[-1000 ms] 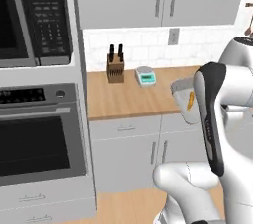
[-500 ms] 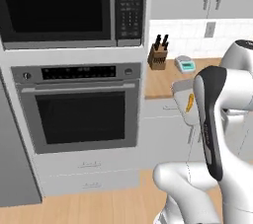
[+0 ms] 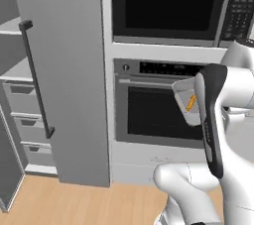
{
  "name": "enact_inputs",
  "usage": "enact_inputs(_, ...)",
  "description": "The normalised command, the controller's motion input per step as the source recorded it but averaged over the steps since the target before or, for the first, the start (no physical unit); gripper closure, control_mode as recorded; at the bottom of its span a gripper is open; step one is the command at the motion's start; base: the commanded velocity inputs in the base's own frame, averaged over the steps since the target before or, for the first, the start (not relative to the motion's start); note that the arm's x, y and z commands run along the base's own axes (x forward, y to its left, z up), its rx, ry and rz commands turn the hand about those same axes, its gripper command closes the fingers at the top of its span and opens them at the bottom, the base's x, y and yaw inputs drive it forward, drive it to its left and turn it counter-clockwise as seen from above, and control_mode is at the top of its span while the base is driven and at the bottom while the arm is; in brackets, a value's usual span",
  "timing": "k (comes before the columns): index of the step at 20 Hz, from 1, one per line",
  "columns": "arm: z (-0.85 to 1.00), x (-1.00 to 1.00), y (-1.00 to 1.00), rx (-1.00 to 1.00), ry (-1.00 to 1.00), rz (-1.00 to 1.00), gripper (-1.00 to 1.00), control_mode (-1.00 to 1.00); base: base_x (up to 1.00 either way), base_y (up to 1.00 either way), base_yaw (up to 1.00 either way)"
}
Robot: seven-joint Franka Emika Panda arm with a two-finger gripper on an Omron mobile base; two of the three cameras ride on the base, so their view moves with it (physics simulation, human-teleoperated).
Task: Take the meat container that has the shrimp and place it on the second highest rack of the freezer. Then take the vegetable container that has the corn and onion and place it on the highest rack of the freezer.
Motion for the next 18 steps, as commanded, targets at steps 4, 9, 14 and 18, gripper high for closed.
enact_inputs(4, 0.00, 0.00, 0.00, 0.00, 0.00, 0.00, 1.00, 1.00, 0.41, 1.00, 0.38)
enact_inputs(9, 0.00, 0.00, 0.00, 0.00, 0.00, 0.00, 1.00, 1.00, 0.62, 1.00, 0.26)
enact_inputs(14, 0.00, 0.00, 0.00, 0.00, 0.00, 0.00, 1.00, 1.00, 0.78, 1.00, 0.16)
enact_inputs(18, 0.00, 0.00, 0.00, 0.00, 0.00, 0.00, 1.00, 1.00, 0.88, 0.88, 0.15)
